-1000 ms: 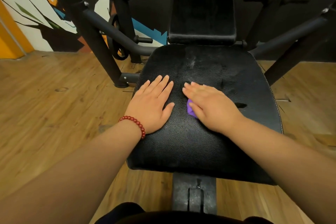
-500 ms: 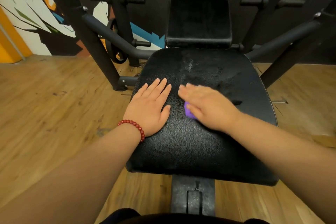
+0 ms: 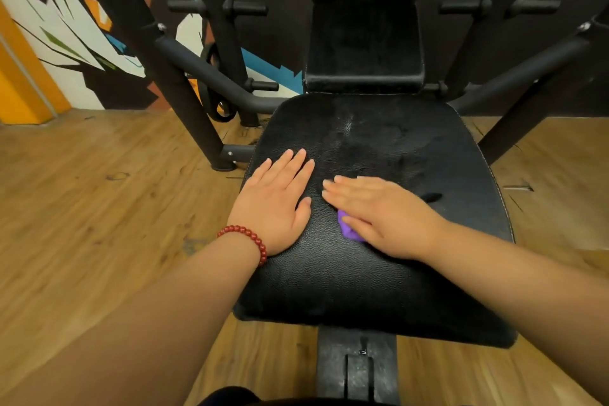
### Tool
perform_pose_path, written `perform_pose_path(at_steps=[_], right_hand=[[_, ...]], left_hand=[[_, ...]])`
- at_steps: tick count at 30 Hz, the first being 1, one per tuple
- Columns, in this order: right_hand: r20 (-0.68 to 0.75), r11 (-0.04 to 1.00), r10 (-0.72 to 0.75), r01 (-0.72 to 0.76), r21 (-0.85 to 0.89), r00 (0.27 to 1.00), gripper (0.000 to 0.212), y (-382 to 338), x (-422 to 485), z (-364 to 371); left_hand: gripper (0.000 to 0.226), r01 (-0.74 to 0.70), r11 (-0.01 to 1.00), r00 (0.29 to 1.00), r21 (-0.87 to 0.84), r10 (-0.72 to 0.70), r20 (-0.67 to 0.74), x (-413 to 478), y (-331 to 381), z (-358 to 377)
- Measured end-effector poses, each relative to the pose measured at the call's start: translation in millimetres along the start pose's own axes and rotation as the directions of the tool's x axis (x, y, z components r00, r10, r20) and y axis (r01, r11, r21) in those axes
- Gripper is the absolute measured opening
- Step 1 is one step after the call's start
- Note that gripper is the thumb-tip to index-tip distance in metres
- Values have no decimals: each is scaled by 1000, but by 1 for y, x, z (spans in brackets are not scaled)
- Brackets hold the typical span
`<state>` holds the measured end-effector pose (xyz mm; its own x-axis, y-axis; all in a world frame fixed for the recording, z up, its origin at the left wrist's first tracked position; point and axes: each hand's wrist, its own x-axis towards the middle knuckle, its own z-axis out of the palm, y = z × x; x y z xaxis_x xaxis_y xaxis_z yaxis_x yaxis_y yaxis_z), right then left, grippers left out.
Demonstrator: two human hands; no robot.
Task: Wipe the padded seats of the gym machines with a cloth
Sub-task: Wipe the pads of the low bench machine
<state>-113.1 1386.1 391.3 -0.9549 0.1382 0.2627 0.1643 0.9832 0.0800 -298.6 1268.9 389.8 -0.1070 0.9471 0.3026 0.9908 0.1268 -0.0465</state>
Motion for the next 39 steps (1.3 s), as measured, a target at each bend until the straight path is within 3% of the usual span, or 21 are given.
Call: perform_pose_path(at_steps=[4, 9, 16, 21, 24, 28, 32, 35, 39], right_hand=[[34, 1000, -21, 22, -3, 999, 51, 13, 6, -7], [40, 978, 208, -209, 0, 977, 49, 32, 39, -16], [59, 1000, 7, -7, 1, 998, 54, 14, 7, -7], [88, 992, 126, -127, 6, 988, 51, 38, 34, -24], [92, 978, 206, -206, -10, 974, 52, 42, 45, -26], [42, 997, 79, -80, 25, 996, 50, 25, 18, -16], [76, 1000, 13, -14, 16, 997, 50, 29, 10, -19], [111, 998, 61, -63, 17, 992, 51, 45, 30, -26], [95, 989, 147, -147, -6, 985, 53, 55, 47, -30]], left_hand=[[76, 1, 1000, 1000, 1, -1, -3, 1, 1, 0], [76, 1, 1000, 1000, 7, -1, 6, 1, 0, -1], [75, 2, 1000, 1000, 30, -3, 25, 3, 1, -2], [76, 33, 999, 999, 13, -34, 37, 7, 5, -10], [60, 59, 995, 997, 84, -63, 38, 18, 9, -19], [55, 77, 981, 995, 175, -86, 41, 33, 17, -27], [50, 72, 990, 996, 120, -77, 39, 42, 13, -28], [55, 84, 996, 993, 14, -85, 84, 55, 12, -32], [58, 147, 989, 979, 8, -147, 143, 78, 16, -28]])
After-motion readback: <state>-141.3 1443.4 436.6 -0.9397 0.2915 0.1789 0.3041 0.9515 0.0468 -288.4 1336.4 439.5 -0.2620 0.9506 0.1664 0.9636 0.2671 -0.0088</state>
